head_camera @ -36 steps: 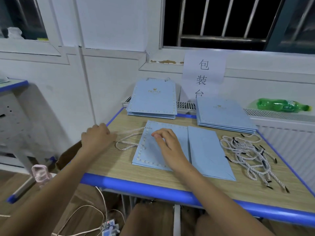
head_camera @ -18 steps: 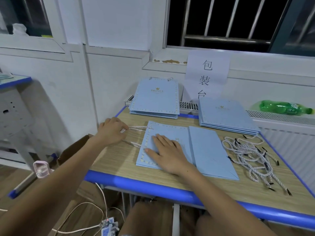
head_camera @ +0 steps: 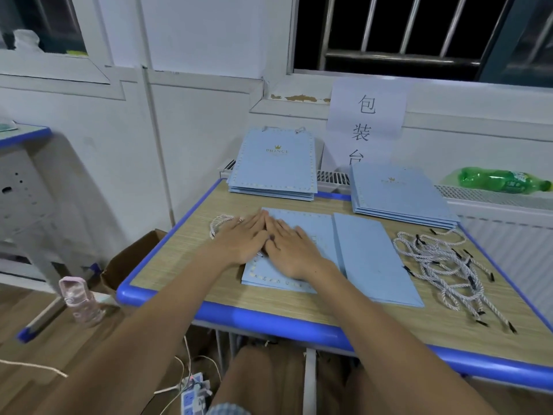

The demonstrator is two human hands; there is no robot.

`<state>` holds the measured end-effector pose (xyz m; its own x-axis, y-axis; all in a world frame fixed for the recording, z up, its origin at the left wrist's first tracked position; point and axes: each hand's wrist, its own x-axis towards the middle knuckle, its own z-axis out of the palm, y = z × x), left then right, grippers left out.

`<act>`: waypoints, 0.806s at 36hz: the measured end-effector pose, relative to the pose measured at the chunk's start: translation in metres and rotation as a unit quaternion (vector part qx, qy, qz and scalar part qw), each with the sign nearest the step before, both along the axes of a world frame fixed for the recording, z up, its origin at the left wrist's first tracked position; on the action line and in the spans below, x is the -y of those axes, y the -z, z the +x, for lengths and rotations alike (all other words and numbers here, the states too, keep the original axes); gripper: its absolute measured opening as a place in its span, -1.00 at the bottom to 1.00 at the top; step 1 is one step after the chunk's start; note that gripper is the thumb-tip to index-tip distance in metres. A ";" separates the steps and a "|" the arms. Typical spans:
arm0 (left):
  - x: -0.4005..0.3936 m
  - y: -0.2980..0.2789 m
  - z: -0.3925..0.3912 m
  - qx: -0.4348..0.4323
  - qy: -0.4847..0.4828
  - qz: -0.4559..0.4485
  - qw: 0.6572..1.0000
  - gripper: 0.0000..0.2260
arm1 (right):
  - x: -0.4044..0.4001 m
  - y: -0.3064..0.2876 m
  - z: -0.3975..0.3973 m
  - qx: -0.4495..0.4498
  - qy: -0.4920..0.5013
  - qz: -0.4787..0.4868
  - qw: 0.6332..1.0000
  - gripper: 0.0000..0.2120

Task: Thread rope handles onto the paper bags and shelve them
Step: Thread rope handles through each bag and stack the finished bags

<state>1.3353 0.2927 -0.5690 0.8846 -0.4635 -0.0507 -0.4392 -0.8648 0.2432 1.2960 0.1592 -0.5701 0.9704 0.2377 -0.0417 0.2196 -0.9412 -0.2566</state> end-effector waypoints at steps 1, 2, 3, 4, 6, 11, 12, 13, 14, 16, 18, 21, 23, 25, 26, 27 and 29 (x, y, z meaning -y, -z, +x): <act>0.001 0.000 0.002 -0.003 -0.002 0.002 1.000 -0.52 | 0.000 -0.001 0.001 -0.007 -0.001 -0.001 1.000 -0.49; 0.001 0.000 0.004 -0.007 -0.004 0.005 1.000 -0.52 | 0.001 -0.001 0.002 -0.016 -0.004 -0.004 1.000 -0.49; 0.002 0.000 0.006 -0.012 -0.005 0.008 1.000 -0.52 | 0.002 -0.002 0.002 -0.024 -0.007 -0.006 1.000 -0.49; 0.002 0.001 0.008 -0.016 -0.006 0.010 1.000 -0.52 | 0.003 -0.003 0.002 -0.028 -0.010 -0.008 1.000 -0.49; 0.002 0.001 0.009 -0.023 -0.003 0.011 1.000 -0.51 | 0.003 -0.004 0.001 -0.021 -0.014 -0.012 1.000 -0.48; 0.001 0.000 0.007 -0.023 -0.001 0.008 1.000 -0.52 | 0.004 -0.005 -0.016 0.000 -0.036 -0.010 0.999 -0.41; 0.001 0.000 0.008 -0.018 -0.004 0.020 1.000 -0.52 | 0.007 -0.007 -0.022 -0.003 -0.046 -0.010 0.999 -0.35; 0.002 -0.001 0.008 -0.012 -0.007 0.030 0.999 -0.53 | 0.010 -0.009 -0.029 -0.005 -0.056 -0.016 0.998 -0.27; 0.001 -0.001 0.010 -0.007 -0.009 0.038 0.999 -0.53 | 0.014 -0.012 -0.037 -0.006 -0.067 -0.029 0.997 -0.20; 0.000 -0.002 0.012 -0.011 -0.024 0.023 0.999 -0.53 | 0.022 -0.016 -0.051 0.000 -0.087 -0.072 0.994 -0.11; -0.004 -0.002 0.011 0.000 -0.024 0.023 0.999 -0.54 | 0.030 -0.020 -0.061 0.008 -0.096 -0.102 0.990 -0.10; -0.013 0.001 0.008 0.052 -0.019 -0.006 0.998 -0.40 | 0.037 -0.025 -0.067 0.066 -0.112 -0.132 0.983 -0.24; -0.019 0.004 0.006 0.059 -0.008 -0.077 0.995 -0.50 | 0.039 -0.026 -0.067 0.106 -0.119 -0.164 0.974 -0.32; -0.022 0.008 0.002 0.074 0.016 -0.130 0.989 -0.53 | 0.039 -0.026 -0.066 0.131 -0.133 -0.204 0.961 -0.37; -0.025 0.012 0.002 0.082 0.018 -0.159 0.984 -0.50 | 0.039 -0.025 -0.064 0.156 -0.143 -0.209 0.955 -0.39; -0.028 0.011 -0.002 0.087 0.013 -0.192 0.977 -0.52 | 0.038 -0.026 -0.064 0.187 -0.152 -0.199 0.950 -0.41; -0.034 0.010 -0.009 0.091 0.010 -0.232 0.968 -0.63 | 0.039 -0.027 -0.063 0.276 -0.156 -0.173 0.932 -0.49</act>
